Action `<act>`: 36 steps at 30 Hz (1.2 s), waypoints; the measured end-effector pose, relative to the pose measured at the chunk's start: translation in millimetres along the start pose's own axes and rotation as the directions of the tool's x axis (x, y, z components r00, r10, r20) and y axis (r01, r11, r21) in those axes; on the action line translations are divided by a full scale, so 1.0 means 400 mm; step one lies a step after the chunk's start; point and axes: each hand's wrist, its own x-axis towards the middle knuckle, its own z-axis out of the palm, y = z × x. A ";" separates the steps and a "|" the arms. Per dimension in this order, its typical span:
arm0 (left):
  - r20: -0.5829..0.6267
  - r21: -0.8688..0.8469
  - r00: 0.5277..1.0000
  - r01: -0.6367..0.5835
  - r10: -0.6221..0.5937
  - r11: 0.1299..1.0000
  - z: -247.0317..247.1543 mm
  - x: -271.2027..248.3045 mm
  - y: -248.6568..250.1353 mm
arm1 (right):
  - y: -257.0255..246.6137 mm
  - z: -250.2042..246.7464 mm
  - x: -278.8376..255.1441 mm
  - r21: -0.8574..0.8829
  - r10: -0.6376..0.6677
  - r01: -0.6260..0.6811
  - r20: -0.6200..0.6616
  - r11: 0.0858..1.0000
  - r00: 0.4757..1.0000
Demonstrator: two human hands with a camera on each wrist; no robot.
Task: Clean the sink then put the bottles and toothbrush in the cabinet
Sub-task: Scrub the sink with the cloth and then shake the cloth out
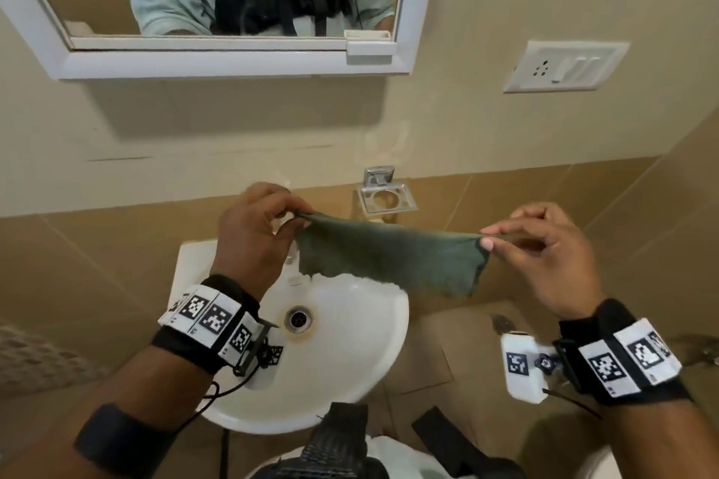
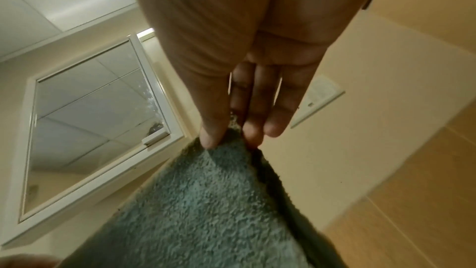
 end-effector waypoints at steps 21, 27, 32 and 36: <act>0.530 -0.553 0.785 0.607 -0.321 0.571 0.328 0.128 0.206 | 0.104 0.183 0.261 0.490 -0.003 -0.377 0.613 0.786 0.790; 0.365 -0.283 0.854 0.481 -0.371 0.830 0.295 0.124 0.072 | 0.114 0.160 0.311 0.479 -0.117 -0.315 0.678 0.819 0.725; 0.495 -0.249 0.856 0.304 -0.149 0.920 0.328 0.103 0.014 | 0.109 0.138 0.350 0.515 -0.164 -0.329 0.698 0.792 0.697; 0.563 -0.161 0.817 0.252 -0.121 0.954 0.362 0.118 0.000 | 0.134 0.136 0.376 0.501 -0.168 -0.323 0.711 0.803 0.683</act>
